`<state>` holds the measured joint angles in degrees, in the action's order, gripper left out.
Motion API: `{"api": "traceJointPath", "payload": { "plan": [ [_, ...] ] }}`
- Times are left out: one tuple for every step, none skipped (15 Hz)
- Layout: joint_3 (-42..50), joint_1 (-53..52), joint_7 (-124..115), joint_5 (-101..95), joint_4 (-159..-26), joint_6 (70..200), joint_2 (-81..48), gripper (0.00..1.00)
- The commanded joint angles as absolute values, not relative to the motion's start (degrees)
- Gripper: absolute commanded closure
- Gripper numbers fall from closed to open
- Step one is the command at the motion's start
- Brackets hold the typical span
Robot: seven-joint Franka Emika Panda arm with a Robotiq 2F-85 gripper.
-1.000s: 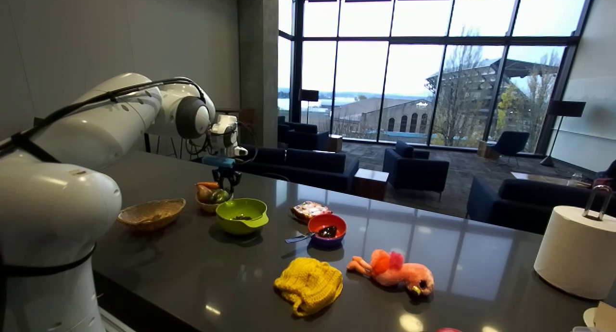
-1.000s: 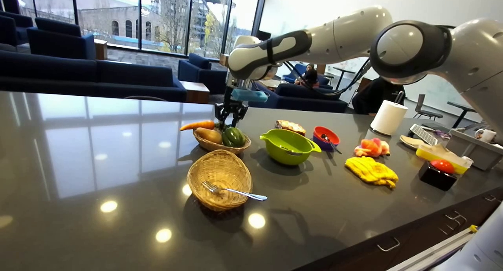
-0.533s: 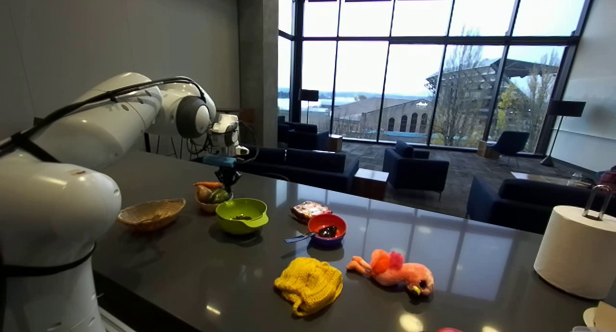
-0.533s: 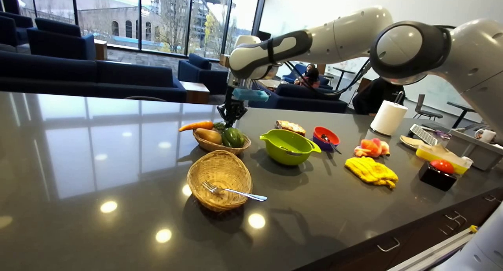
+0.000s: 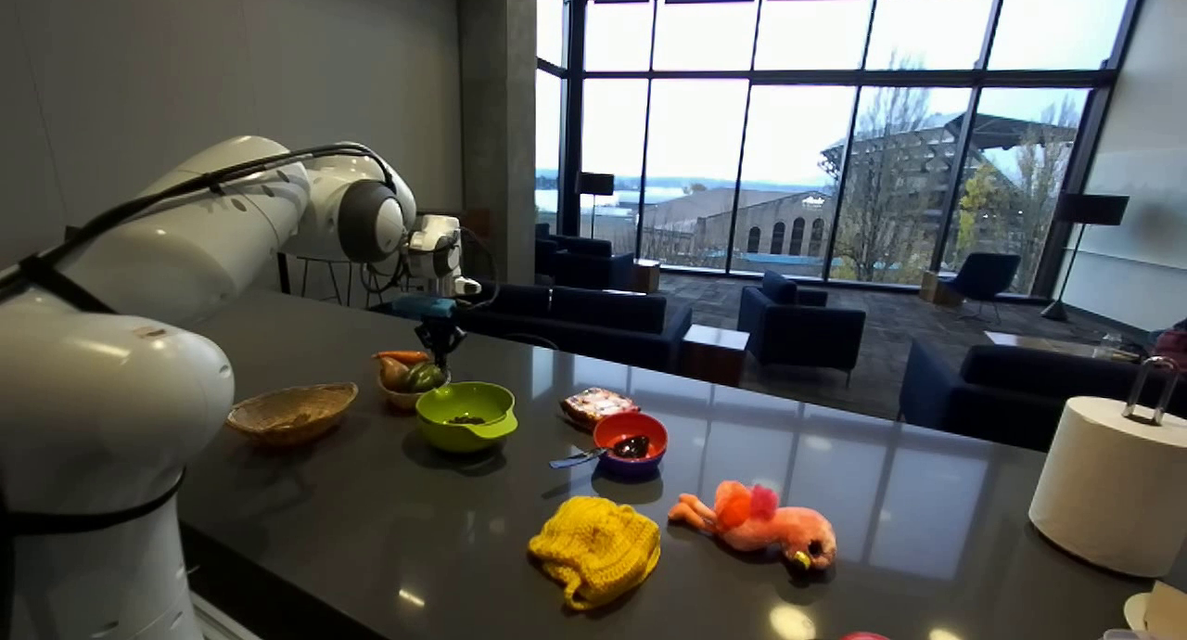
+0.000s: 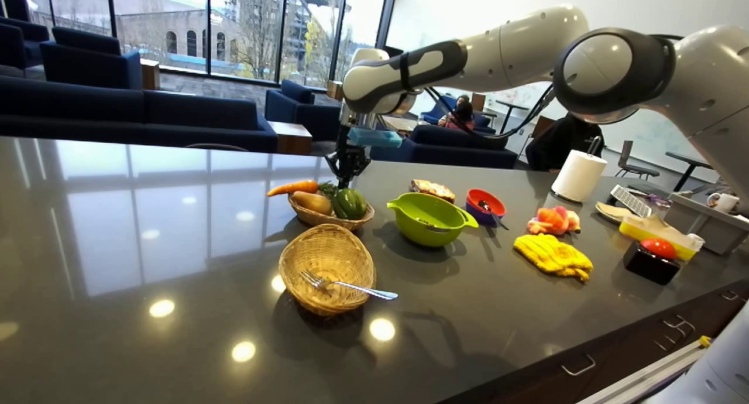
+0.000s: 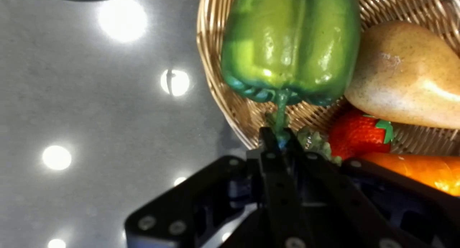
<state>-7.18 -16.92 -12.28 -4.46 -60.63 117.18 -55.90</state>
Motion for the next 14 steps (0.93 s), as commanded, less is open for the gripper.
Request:
{"api": "traceJointPath", "payload": {
  "plan": [
    [-6.2,-17.5,-13.9,-5.5,-62.5,112.9,-52.1,0.98],
    [-6.1,-17.6,-14.2,-5.7,-62.2,111.8,-51.6,0.98],
    [-6.1,-17.8,-14.3,-6.0,-62.1,110.8,-51.0,0.98],
    [-6.2,-17.9,-14.4,-6.2,-62.1,109.9,-50.3,0.98],
    [-6.2,-18.0,-14.4,-6.4,-61.9,109.3,-49.9,0.98],
    [-6.2,-18.1,-14.5,-6.5,-61.7,108.7,-49.4,0.98],
    [-6.2,-18.2,-14.6,-6.7,-61.6,108.3,-48.9,0.98],
    [-6.1,-18.3,-14.5,-6.8,-61.7,107.8,-48.2,0.98],
    [-6.0,-18.3,-14.2,-7.2,-62.0,107.5,-47.6,0.98],
    [-6.0,-18.2,-13.9,-7.5,-62.1,107.2,-47.1,0.98],
    [-6.1,-18.0,-13.4,-7.9,-62.5,106.9,-46.4,0.98],
    [-6.1,-17.7,-12.9,-8.3,-63.1,106.9,-45.6,0.98],
    [-6.1,-17.5,-12.6,-8.6,-63.5,106.8,-44.9,0.98],
    [-5.9,-17.2,-12.0,-9.1,-64.1,107.1,-44.1,0.98]
  ]
}}
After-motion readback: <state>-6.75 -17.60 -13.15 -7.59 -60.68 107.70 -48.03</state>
